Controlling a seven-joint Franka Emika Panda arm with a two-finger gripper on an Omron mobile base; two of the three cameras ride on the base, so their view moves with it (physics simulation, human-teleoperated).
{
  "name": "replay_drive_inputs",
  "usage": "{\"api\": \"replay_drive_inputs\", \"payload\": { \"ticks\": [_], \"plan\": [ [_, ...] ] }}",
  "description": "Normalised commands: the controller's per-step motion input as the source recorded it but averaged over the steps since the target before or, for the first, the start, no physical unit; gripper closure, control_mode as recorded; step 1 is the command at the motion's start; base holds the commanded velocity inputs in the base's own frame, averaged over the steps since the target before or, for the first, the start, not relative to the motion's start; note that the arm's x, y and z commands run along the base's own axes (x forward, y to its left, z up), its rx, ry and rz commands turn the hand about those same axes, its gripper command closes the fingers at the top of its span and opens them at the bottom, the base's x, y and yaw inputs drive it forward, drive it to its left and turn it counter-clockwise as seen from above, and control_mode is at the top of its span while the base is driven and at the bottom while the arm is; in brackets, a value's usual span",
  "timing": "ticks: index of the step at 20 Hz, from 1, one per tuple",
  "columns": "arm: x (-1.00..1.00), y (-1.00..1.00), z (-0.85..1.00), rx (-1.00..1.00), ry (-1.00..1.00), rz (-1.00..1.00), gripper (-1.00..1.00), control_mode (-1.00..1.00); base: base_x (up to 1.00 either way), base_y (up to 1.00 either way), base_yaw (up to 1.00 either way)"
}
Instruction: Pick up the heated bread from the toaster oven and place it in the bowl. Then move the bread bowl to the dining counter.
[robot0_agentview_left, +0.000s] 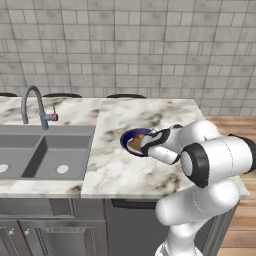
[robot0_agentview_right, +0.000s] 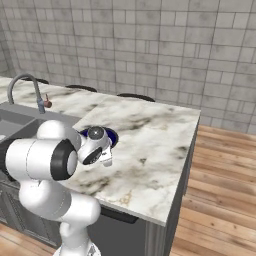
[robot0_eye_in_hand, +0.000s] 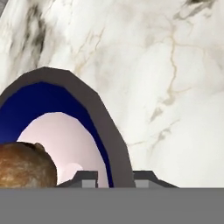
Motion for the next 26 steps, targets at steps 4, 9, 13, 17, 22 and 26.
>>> {"api": "replay_drive_inputs", "payload": {
  "ticks": [4,9,13,17,22,26],
  "plan": [
    [-0.02,0.0,0.75,0.0,0.0,-0.06,-1.0,-1.0,0.0,0.0,0.0],
    [-0.31,0.0,1.0,0.0,-0.04,-0.08,-1.0,-1.0,0.0,0.0,0.0],
    [-0.68,-0.06,1.0,0.03,-0.12,-0.05,-1.0,-1.0,0.0,0.0,0.0],
    [-0.88,-0.1,1.0,0.04,-0.18,-0.03,-1.0,-1.0,0.0,0.0,0.0],
    [-1.0,-0.02,1.0,0.0,-0.15,-0.01,-1.0,-1.0,0.0,0.0,0.0],
    [-1.0,0.02,0.99,-0.01,-0.12,0.0,-1.0,-1.0,0.0,0.0,0.0]
  ]
}}
